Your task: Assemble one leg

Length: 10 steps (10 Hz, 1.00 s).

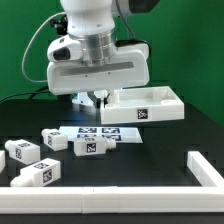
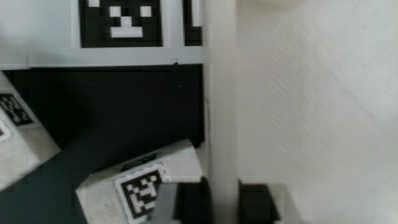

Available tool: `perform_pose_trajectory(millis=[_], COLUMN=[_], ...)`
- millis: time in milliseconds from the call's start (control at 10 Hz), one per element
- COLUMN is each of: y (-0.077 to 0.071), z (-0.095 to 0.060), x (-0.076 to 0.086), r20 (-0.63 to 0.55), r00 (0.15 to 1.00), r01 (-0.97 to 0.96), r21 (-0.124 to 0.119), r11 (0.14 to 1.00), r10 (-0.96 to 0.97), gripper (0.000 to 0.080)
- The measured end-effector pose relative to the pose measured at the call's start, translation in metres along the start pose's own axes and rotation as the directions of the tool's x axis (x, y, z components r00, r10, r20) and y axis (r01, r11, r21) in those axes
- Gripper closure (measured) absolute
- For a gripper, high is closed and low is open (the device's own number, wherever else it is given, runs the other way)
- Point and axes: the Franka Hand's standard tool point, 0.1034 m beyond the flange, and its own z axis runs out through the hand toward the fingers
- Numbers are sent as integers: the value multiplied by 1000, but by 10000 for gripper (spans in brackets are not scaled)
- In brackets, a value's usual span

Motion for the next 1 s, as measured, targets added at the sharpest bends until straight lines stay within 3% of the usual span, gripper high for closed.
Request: perform_pose_trajectory(millis=[100,300,400,500,800,900,1000], y=[6,41,49,48,47,45,38], z=[3,-13,-25,-23,-17,-17,-19], x=[13,38,51,57,53,68,99], r20=[7,32,59,33,44,46,28], r00=[999,995,993,993,993,996,999], r01=[44,92,105,109,112,78,46], r21=[-22,5,25,11,12,-8,-25], r11=[999,996,994,994,994,997,999], r10=[-44,-92,-106,-109,-112,-78,-45], gripper=[745,745,745,745,745,745,745])
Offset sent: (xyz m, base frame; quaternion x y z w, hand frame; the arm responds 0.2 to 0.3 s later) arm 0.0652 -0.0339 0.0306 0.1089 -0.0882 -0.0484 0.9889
